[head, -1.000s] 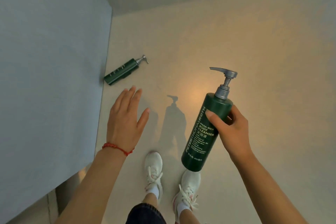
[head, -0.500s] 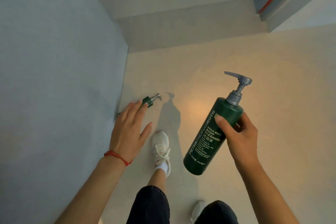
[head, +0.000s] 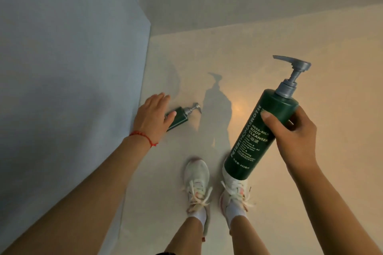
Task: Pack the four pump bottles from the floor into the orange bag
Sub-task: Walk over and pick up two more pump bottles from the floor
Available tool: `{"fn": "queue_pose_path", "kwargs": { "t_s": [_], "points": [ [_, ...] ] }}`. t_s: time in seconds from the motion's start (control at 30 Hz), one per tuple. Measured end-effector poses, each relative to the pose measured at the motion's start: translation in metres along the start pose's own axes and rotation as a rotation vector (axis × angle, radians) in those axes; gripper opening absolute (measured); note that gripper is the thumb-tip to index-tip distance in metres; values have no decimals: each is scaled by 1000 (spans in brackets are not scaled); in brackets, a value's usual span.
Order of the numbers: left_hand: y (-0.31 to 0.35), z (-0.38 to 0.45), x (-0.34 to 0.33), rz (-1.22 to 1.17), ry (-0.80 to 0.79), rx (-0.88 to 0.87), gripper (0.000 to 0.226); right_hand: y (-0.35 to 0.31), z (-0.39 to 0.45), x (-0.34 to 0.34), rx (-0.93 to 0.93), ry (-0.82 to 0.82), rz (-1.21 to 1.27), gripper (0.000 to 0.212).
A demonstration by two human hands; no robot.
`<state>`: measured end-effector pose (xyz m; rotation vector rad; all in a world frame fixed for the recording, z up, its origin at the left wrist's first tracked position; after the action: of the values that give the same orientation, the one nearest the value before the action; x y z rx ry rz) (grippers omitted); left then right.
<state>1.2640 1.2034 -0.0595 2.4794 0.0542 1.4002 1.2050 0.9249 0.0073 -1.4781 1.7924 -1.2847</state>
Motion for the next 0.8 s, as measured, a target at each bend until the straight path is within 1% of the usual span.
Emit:
{"fn": "queue_pose_path", "kwargs": {
  "t_s": [0.17, 0.3, 0.33, 0.4, 0.5, 0.57, 0.63, 0.7, 0.8],
  "points": [
    [-34, 40, -82, 16, -140, -13, 53, 74, 29, -1, -8, -20, -22, 23],
    [-50, 55, -130, -86, -251, 51, 61, 117, 38, 2, 2, -70, -64, 27],
    [-52, 57, -138, -124, -248, 83, 63, 124, 39, 3, 5, -85, -68, 28],
    [-55, 60, -148, -192, -192, 151, 64, 135, 40, 4, 3, -104, -73, 27],
    [-55, 61, -148, -285, -78, 236, 57, 141, 41, 6, 0, -108, -77, 27],
    [-53, 55, -137, -472, -46, 340, 48, 136, 40, 7, -4, -99, -72, 27],
    [-44, 47, -120, -675, -30, 418, 34, 123, 36, 9, -6, -84, -58, 25],
    [-27, 36, -94, -816, -28, 431, 21, 103, 28, 12, -6, -80, -45, 25],
    [6, 13, -47, -934, -24, 394, 13, 62, 13, 19, 1, -80, -24, 29]
  ]
}}
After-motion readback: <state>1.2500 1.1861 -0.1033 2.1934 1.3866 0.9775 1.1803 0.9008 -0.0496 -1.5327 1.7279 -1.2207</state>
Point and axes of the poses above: each hand's wrist, its own z-axis towards the middle knuckle, its own x-axis out of the back of the hand, y = z × x, the point moved 2 cm from there along z, towards the middle knuckle, and after that the axes turned 3 degrees about z, right-handed, at the moved point
